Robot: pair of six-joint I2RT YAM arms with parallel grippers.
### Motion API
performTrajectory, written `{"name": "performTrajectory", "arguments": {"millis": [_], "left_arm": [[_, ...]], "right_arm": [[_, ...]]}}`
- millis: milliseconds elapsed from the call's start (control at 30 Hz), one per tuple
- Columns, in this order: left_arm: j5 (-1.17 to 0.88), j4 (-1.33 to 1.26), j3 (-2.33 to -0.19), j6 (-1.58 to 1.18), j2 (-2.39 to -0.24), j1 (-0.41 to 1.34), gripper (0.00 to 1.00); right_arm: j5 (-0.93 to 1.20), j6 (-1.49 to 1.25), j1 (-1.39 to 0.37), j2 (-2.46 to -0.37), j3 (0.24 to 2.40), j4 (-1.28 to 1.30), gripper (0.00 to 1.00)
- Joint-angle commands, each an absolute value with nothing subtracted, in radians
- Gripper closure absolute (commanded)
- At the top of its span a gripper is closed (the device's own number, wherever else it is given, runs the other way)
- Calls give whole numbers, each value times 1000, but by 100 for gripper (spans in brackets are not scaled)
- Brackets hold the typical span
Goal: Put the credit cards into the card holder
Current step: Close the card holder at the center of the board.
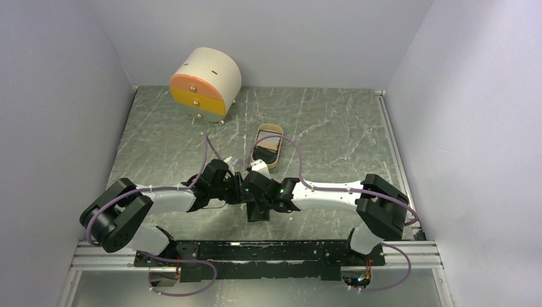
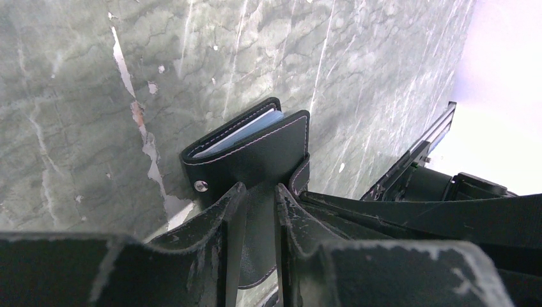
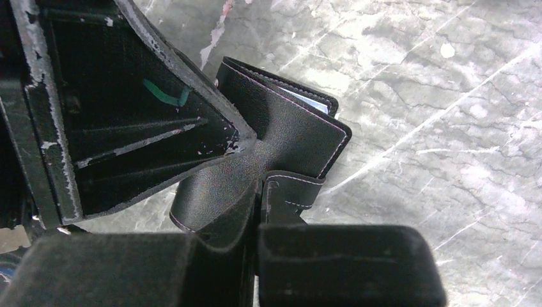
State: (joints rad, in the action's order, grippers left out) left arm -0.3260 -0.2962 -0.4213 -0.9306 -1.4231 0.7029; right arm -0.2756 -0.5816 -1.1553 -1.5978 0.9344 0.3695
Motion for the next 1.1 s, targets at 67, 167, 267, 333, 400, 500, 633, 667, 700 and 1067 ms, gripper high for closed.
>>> {"name": "performTrajectory", "arguments": {"millis": [67, 167, 267, 333, 400, 500, 633, 667, 700, 1067], "left_arm": [[-346, -289, -405, -928, -1433, 714, 71], [-347, -291, -406, -928, -1437, 714, 71], [-350, -294, -408, -927, -1443, 715, 72], [-348, -295, -409, -926, -1446, 714, 72], [-348, -297, -410, -926, -1449, 715, 71], [-350, -308, -405, -928, -1454, 714, 72], [-353, -307, -408, -928, -1462, 714, 72], [-352, -307, -408, -928, -1460, 714, 72], [-350, -304, -409, -928, -1460, 714, 72], [-349, -308, -411, -931, -1470, 715, 72]], "right_arm": [[-228, -584, -1168, -1615, 928, 321, 100], [-213, -587, -1168, -1619, 925, 309, 100], [-204, -588, -1169, -1626, 929, 312, 100], [-207, -589, -1172, -1628, 926, 317, 100], [-209, -590, -1171, -1627, 919, 319, 100], [-203, -593, -1173, -1628, 912, 322, 100], [-203, -595, -1180, -1628, 909, 328, 100], [-201, -594, -1182, -1629, 910, 331, 100], [-201, -594, -1184, -1630, 914, 333, 100], [-212, -573, -1205, -1649, 953, 376, 100]]}}
